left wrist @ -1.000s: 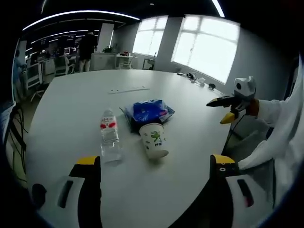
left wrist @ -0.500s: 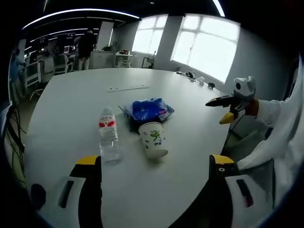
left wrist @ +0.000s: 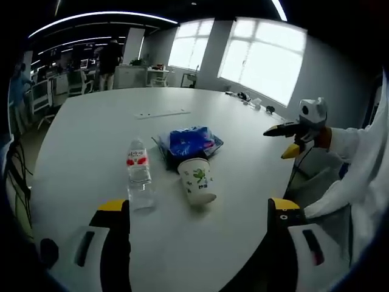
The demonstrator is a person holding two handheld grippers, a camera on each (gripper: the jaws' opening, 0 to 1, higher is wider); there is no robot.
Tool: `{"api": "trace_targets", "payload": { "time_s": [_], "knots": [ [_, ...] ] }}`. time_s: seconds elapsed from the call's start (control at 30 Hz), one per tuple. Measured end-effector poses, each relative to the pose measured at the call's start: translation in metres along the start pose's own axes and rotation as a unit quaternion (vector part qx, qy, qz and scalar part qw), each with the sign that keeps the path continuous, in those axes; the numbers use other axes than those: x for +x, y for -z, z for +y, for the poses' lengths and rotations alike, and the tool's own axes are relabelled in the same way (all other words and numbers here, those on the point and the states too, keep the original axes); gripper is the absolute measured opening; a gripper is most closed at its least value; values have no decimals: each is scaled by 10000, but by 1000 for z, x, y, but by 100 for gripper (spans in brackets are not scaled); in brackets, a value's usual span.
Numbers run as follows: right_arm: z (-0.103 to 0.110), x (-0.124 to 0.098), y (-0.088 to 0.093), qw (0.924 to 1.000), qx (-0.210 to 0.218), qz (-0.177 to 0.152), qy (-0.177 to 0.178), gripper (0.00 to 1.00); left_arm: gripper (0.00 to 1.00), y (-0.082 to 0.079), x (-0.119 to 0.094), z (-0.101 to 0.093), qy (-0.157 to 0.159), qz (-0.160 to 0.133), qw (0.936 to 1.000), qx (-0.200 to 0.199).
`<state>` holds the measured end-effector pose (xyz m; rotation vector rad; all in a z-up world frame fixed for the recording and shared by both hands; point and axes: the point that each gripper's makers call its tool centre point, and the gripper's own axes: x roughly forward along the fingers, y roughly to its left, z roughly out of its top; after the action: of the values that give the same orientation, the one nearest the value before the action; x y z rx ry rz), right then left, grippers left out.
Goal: Arrange the tabletop items into an orderly group along one side of the table until the central work area is clear of visible clutter.
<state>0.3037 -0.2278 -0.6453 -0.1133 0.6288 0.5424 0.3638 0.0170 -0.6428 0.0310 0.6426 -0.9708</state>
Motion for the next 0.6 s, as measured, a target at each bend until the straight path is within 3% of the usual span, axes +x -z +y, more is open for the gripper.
{"api": "trace_targets", "payload": {
  "time_s": [0.6],
  "knots": [
    [-3, 5, -5, 10000, -12, 0, -10, 70, 96, -6, 3, 4, 6, -5, 10000, 58]
  ]
}}
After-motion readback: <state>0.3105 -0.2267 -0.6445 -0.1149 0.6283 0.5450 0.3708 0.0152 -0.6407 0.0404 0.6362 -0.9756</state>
